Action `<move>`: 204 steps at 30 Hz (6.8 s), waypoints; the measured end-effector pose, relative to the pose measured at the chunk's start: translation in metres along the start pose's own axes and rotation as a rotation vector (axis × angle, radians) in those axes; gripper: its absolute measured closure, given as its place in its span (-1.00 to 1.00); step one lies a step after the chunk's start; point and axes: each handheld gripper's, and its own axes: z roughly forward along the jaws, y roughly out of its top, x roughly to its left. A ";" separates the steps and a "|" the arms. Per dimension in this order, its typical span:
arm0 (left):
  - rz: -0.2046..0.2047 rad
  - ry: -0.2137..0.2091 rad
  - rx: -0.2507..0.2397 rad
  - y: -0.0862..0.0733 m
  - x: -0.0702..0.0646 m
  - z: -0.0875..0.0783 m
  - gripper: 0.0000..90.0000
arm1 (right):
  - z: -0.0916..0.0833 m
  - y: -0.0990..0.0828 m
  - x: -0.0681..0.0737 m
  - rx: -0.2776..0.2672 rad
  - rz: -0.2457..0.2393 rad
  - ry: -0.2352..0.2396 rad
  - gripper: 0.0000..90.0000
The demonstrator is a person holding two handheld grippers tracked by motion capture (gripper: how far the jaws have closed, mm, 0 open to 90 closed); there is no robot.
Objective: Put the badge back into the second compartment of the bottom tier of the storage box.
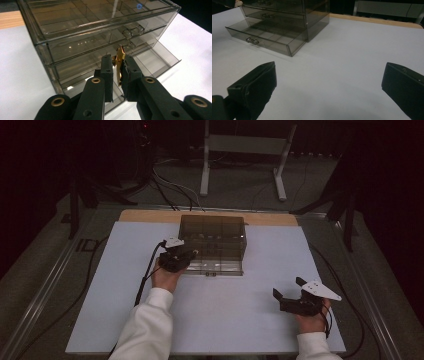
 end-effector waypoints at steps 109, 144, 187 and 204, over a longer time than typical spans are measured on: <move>-0.024 -0.054 0.131 -0.008 -0.029 0.063 0.21 | 0.001 0.000 0.001 0.002 -0.003 0.005 -1.00; 0.070 0.057 -0.005 -0.004 -0.010 -0.002 -1.00 | -0.001 0.000 0.003 0.003 -0.006 0.012 -1.00; 0.112 0.178 -0.183 -0.068 0.043 -0.116 -0.99 | -0.002 -0.002 0.012 0.007 -0.011 0.048 -1.00; 0.105 0.217 -0.235 -0.101 0.046 -0.136 -0.99 | -0.002 -0.002 0.013 0.007 -0.008 0.056 -1.00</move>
